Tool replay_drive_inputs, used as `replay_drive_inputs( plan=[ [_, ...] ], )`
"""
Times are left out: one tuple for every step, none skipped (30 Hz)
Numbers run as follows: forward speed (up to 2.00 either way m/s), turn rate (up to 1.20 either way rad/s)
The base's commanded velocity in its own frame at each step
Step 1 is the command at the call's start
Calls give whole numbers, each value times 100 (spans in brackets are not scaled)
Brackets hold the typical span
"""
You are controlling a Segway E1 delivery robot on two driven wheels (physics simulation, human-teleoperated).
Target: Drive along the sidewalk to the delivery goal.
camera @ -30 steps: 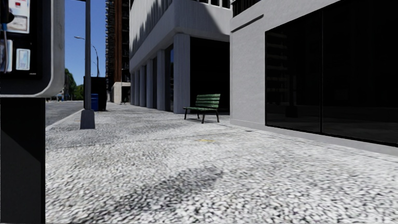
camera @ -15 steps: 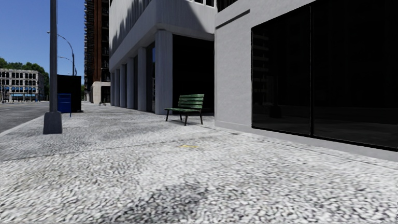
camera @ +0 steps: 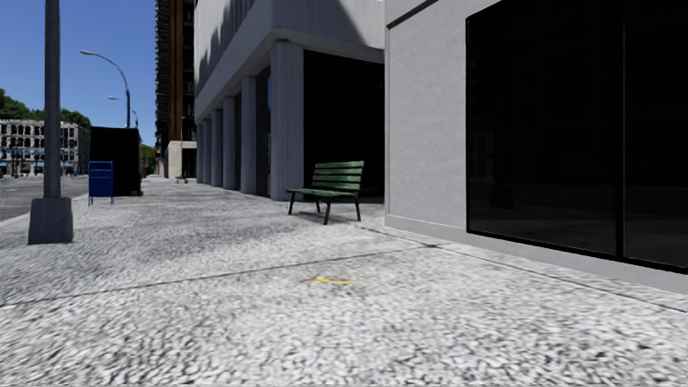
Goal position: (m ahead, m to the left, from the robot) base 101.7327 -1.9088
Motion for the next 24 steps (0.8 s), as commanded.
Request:
replay_drive_inputs(
  plan=[
    [200,33],
    [200,33],
    [200,36],
    [200,37],
    [200,40],
    [200,43],
    [200,44],
    [200,44],
    [200,44],
    [200,44],
    [200,44],
    [200,44],
    [200,44],
    [200,44],
    [200,44],
    [200,44],
    [200,44],
    [200,44],
    [200,44],
    [200,44],
    [200,44],
    [200,44],
    [200,44],
    [200,44]
  ],
)
